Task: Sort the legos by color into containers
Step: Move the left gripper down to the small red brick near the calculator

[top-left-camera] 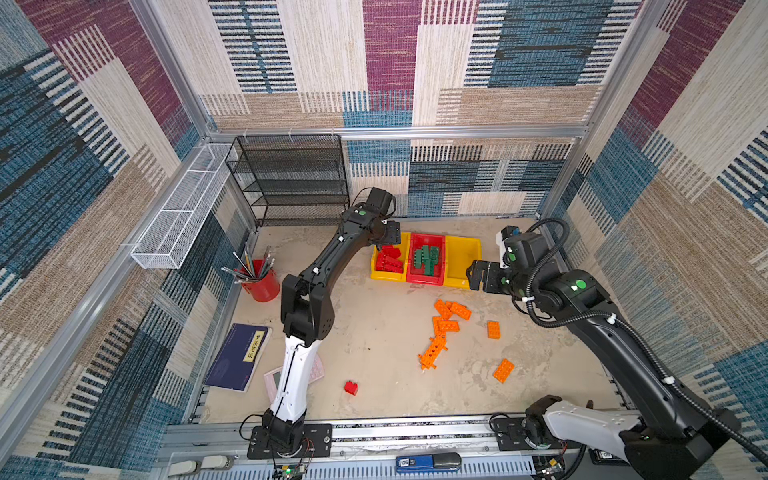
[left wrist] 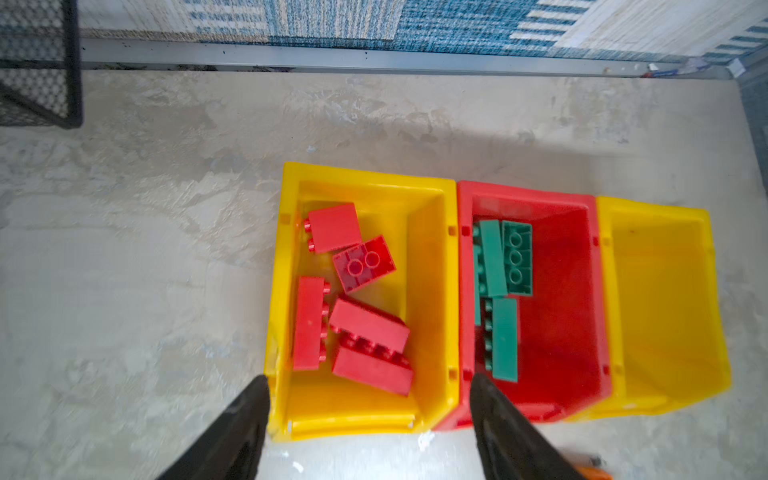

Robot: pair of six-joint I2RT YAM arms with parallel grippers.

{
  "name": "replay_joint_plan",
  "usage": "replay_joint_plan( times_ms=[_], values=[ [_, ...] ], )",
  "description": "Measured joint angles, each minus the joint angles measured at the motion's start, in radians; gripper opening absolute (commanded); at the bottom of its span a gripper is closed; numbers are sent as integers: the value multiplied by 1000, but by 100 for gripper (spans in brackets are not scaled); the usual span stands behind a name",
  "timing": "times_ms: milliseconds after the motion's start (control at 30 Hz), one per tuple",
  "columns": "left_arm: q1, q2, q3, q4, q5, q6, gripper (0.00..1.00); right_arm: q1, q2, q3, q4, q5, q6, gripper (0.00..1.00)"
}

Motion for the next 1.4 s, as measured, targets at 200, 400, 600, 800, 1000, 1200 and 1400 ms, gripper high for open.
replay_joint_plan(
  times_ms=[200,400,600,800,1000,1200,1400],
  values=[
    [-91,-422,-544,-2,-116,-90,77,0,-146,-101,-31,-71,-4,100],
    [-284,-798,-931,-143,-224,-378,77,1,-214,-183,-54,-140,-39,100],
    [-494,-983,-1131,-327,-241,-772,76,1,-213,-183,-55,-183,-56,100],
    [-588,-1062,-1298,-340,-208,-1086,77,1,-197,-174,-55,-208,-63,100],
    [-602,-1123,-1480,-179,-154,-1281,76,1,-180,-160,-57,-225,-68,100],
    [-604,-1102,-1526,-47,-137,-1376,73,1,-190,-152,-84,-234,-75,100],
    [-603,-1108,-1590,37,-128,-1444,68,1,-197,-147,-98,-236,-79,100]
  ],
)
